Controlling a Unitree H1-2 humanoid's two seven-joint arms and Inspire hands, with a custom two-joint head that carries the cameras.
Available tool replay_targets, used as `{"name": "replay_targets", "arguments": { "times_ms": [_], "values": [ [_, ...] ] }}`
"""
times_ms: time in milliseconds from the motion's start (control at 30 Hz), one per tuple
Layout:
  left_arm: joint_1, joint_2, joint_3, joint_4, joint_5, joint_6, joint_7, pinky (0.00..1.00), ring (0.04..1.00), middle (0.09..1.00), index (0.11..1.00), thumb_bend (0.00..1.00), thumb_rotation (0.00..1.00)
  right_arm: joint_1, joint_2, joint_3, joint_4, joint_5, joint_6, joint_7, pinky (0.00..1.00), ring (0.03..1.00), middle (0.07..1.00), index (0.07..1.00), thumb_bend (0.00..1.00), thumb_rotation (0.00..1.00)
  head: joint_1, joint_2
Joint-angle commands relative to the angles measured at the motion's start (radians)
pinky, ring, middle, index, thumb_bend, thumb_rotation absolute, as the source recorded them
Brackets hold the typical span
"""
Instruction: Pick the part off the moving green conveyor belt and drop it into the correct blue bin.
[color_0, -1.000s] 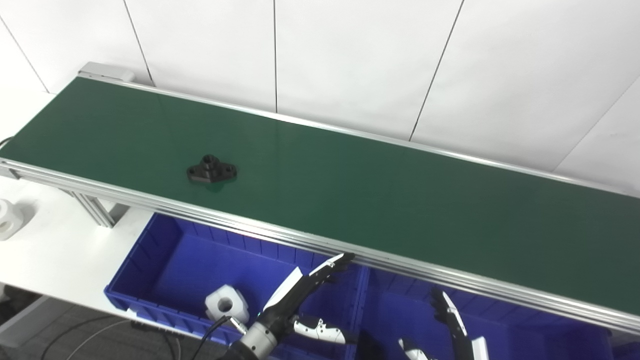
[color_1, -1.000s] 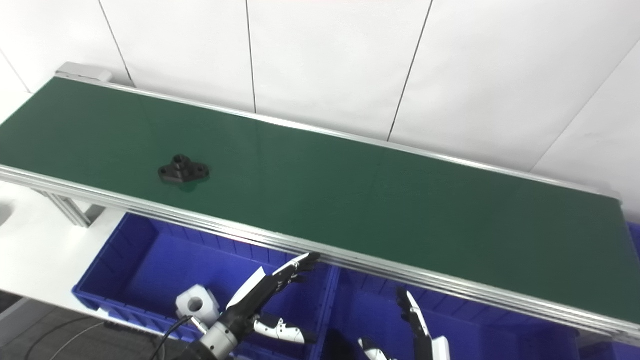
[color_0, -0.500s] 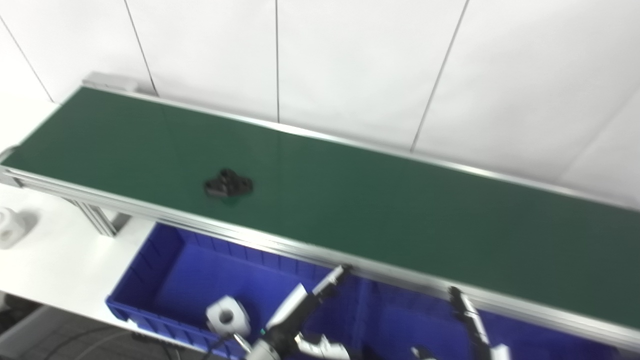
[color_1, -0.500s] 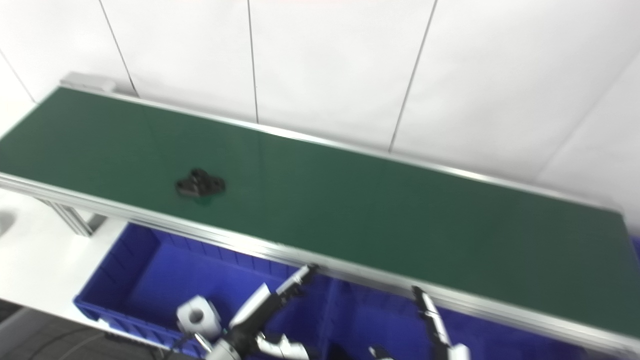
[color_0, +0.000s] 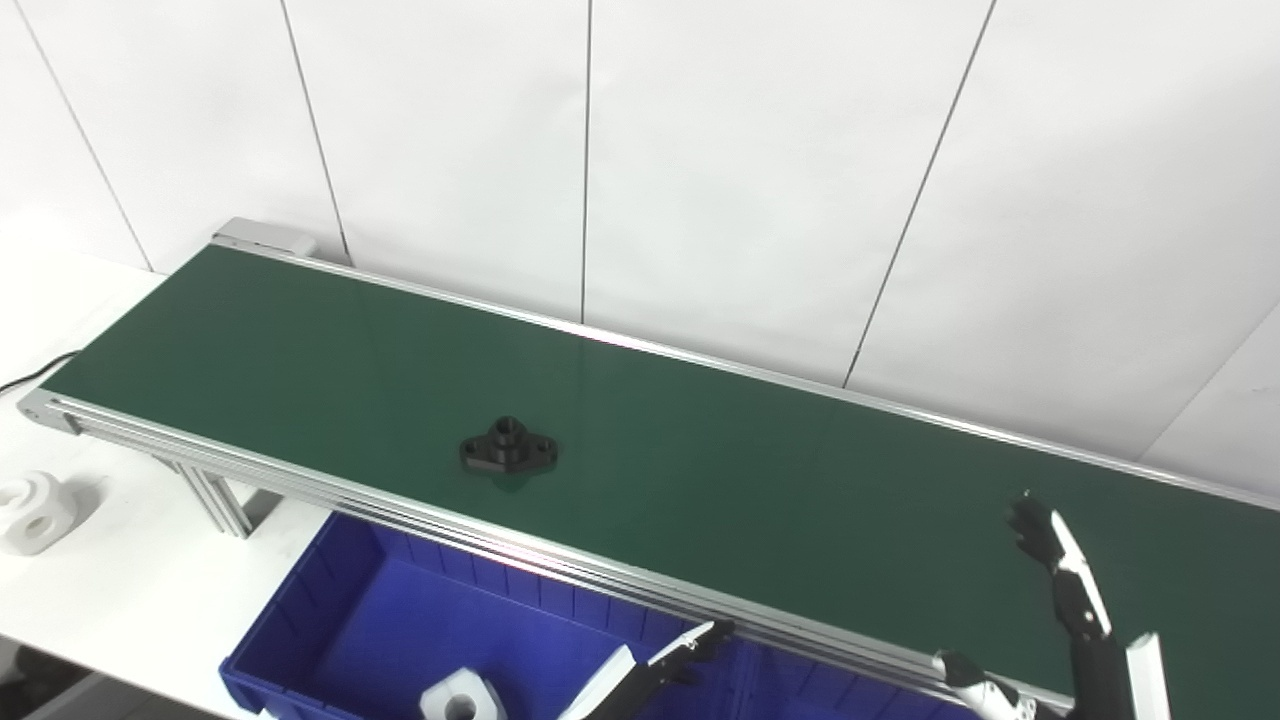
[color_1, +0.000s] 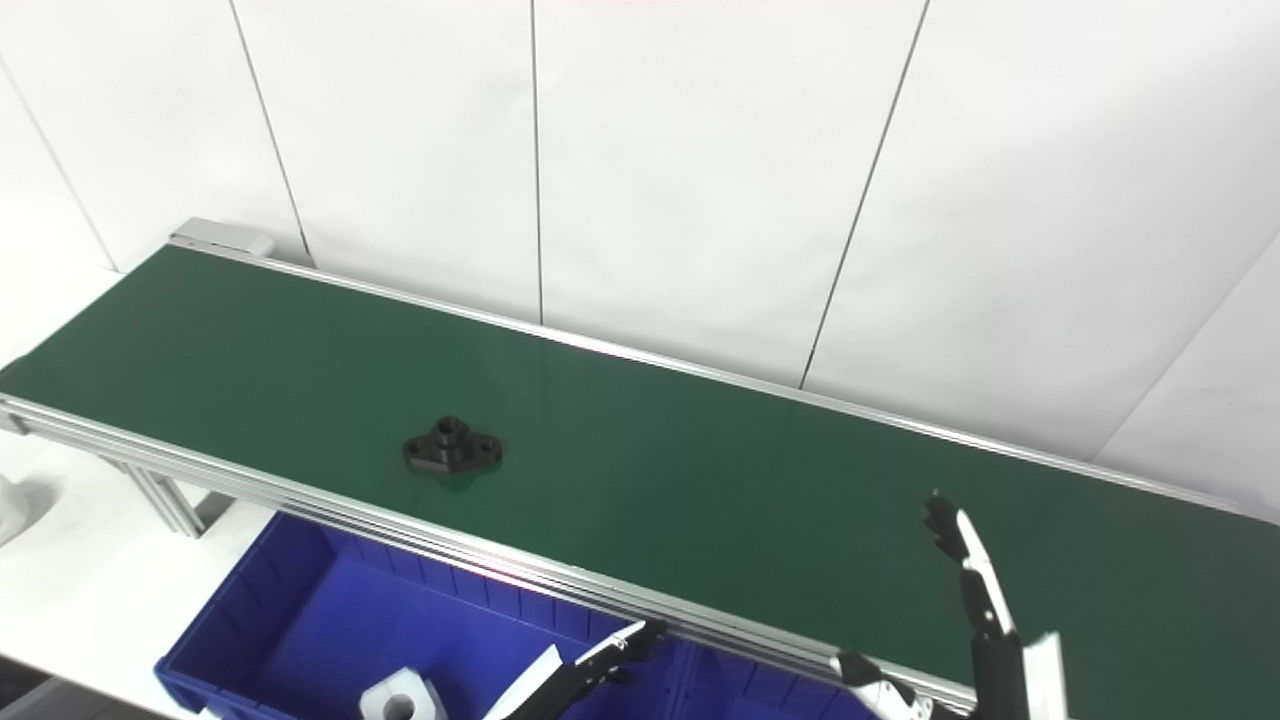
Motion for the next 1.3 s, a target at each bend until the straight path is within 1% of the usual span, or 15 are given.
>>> {"name": "replay_targets", "arguments": {
  "times_ms": [0,167,300,500,567,600,667,700,733,767,867,933,1000,1100,1267],
  "values": [
    [-0.031,0.003,-0.011,-0.010,-0.006,-0.039,0.036,0.81,0.898,0.930,0.933,0.75,0.32,-0.029,0.006,-0.038,-0.039,0.002,-0.007,0.057,0.84,0.864,0.888,0.910,0.76,0.59,0.001,0.001],
    [-0.045,0.007,-0.026,0.004,-0.026,-0.039,0.042,0.82,0.898,0.928,0.934,0.75,0.31,-0.071,0.021,-0.087,-0.030,-0.031,0.039,0.164,0.85,0.854,0.872,0.907,0.76,0.60,-0.006,-0.003],
    [-0.053,0.012,-0.034,0.013,-0.024,-0.039,0.049,0.81,0.894,0.927,0.930,0.75,0.32,-0.103,0.038,-0.116,-0.031,-0.060,0.071,0.223,0.81,0.836,0.854,0.890,0.75,0.56,-0.016,-0.004],
    [-0.057,0.024,-0.046,0.012,-0.030,-0.039,0.056,0.81,0.886,0.923,0.924,0.75,0.33,-0.166,0.055,-0.134,-0.040,-0.089,0.132,0.313,0.78,0.827,0.855,0.881,0.76,0.50,-0.050,0.005],
    [-0.054,0.033,-0.042,0.001,-0.044,-0.039,0.042,0.80,0.885,0.924,0.923,0.74,0.31,-0.197,0.066,-0.134,-0.046,-0.101,0.163,0.343,0.77,0.825,0.855,0.875,0.77,0.47,-0.130,0.026],
    [-0.052,0.037,-0.042,-0.004,-0.049,-0.039,0.038,0.80,0.885,0.924,0.924,0.74,0.31,-0.215,0.073,-0.132,-0.047,-0.102,0.180,0.359,0.77,0.825,0.855,0.875,0.77,0.46,-0.130,0.026],
    [-0.050,0.046,-0.040,-0.014,-0.060,-0.039,0.031,0.80,0.884,0.924,0.923,0.74,0.32,-0.240,0.088,-0.130,-0.052,-0.102,0.211,0.385,0.77,0.826,0.859,0.873,0.78,0.44,-0.192,0.040],
    [-0.048,0.052,-0.038,-0.019,-0.066,-0.039,0.021,0.80,0.890,0.929,0.926,0.74,0.35,-0.260,0.099,-0.125,-0.056,-0.121,0.241,0.401,0.76,0.825,0.861,0.873,0.78,0.44,-0.250,0.051],
    [-0.047,0.057,-0.036,-0.023,-0.072,-0.039,0.014,0.81,0.892,0.932,0.928,0.74,0.36,-0.273,0.107,-0.121,-0.059,-0.135,0.263,0.413,0.76,0.825,0.861,0.873,0.79,0.45,-0.250,0.051],
    [-0.044,0.063,-0.031,-0.031,-0.084,-0.039,0.000,0.82,0.900,0.938,0.933,0.73,0.37,-0.290,0.121,-0.116,-0.064,-0.154,0.294,0.426,0.75,0.822,0.859,0.871,0.79,0.45,-0.314,0.063],
    [-0.040,0.075,-0.022,-0.050,-0.106,-0.039,-0.027,0.86,0.928,0.958,0.952,0.69,0.39,-0.327,0.156,-0.103,-0.071,-0.194,0.381,0.461,0.74,0.815,0.860,0.873,0.80,0.43,-0.353,0.066],
    [-0.042,0.077,-0.017,-0.050,-0.108,-0.039,-0.030,0.87,0.940,0.968,0.958,0.68,0.40,-0.343,0.168,-0.095,-0.069,-0.224,0.421,0.478,0.73,0.815,0.863,0.878,0.80,0.44,-0.384,0.075],
    [-0.043,0.080,-0.015,-0.051,-0.104,-0.039,-0.027,0.85,0.930,0.962,0.957,0.67,0.43,-0.358,0.176,-0.090,-0.065,-0.244,0.446,0.494,0.73,0.815,0.867,0.887,0.80,0.44,-0.404,0.082],
    [-0.042,0.084,-0.011,-0.058,-0.105,-0.039,-0.031,0.86,0.934,0.967,0.969,0.66,0.48,-0.382,0.183,-0.081,-0.048,-0.258,0.467,0.512,0.72,0.805,0.857,0.885,0.81,0.44,-0.424,0.089],
    [-0.041,0.088,0.003,-0.065,-0.123,-0.039,-0.056,0.89,0.946,0.976,0.978,0.63,0.51,-0.430,0.192,-0.067,-0.004,-0.297,0.496,0.526,0.72,0.803,0.853,0.879,0.83,0.45,-0.462,0.113]
  ]
}}
